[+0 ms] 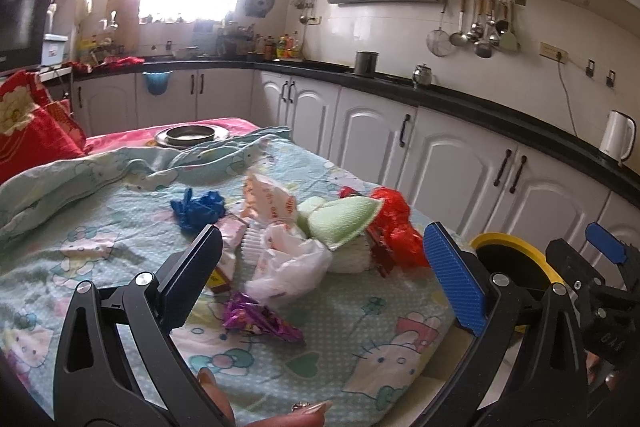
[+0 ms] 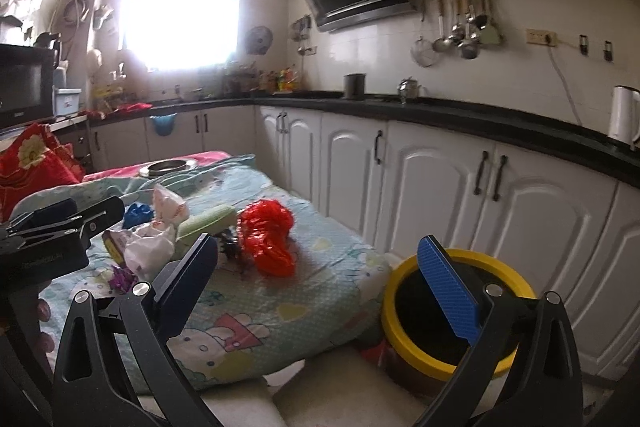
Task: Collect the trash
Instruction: 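Grasp the red plastic bag with the right gripper while the left gripper grasps the yellow box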
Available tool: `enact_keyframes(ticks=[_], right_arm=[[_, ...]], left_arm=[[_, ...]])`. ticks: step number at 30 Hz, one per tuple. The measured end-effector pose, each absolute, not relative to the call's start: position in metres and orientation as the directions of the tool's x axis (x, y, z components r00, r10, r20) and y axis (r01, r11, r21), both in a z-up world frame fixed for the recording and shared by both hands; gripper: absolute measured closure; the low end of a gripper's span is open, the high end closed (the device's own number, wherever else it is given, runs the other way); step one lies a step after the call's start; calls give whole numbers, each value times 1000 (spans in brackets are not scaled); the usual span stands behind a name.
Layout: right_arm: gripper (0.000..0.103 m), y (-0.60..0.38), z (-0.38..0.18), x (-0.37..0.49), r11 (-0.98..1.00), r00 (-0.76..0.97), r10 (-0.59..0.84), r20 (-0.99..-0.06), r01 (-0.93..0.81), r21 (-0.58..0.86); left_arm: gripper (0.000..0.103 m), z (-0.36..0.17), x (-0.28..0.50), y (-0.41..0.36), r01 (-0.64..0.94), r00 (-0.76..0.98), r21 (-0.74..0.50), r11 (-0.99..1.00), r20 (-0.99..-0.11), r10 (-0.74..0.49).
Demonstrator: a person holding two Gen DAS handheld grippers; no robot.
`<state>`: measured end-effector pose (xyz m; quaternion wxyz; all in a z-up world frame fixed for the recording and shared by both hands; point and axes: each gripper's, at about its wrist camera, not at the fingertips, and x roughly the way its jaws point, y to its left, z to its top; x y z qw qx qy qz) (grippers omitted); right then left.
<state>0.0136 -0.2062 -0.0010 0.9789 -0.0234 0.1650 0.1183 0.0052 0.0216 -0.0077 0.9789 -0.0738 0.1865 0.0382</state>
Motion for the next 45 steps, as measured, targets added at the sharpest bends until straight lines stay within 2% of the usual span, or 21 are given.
enact_keyframes(ticks=[8,16,19,23,30,33,41,45], right_arm=[[6,-190,2,39,951,886,282,-368,-308,-12],[6,-171,5,75,935,870,316,-378,-352,-30],[6,-166,2,98,934,856,321,-405,-357,-14],[6,-161,-12,131,939,818,305,-488,-343,12],[7,-155,-40,166,937,747,312,-586,-345,59],[14,-151,-50,176,932,720,323,-613,-354,75],[40,-145,-67,190,918,640,365,-677,-367,148],[49,-147,-74,192,909,602,391,-696,-371,190]], left_arm=[[11,-6,14,58,-206,912,-138,969,-385,139],[11,-9,30,100,-293,873,-159,943,-446,196],[11,-14,44,118,-315,842,-171,933,-505,192],[11,-27,62,136,-322,794,-178,930,-585,163],[11,-53,78,147,-313,751,-230,921,-654,91],[11,-63,82,151,-311,737,-265,913,-673,56],[12,-79,88,156,-279,728,-369,887,-684,-55],[29,-83,90,152,-255,720,-390,885,-687,-96]])
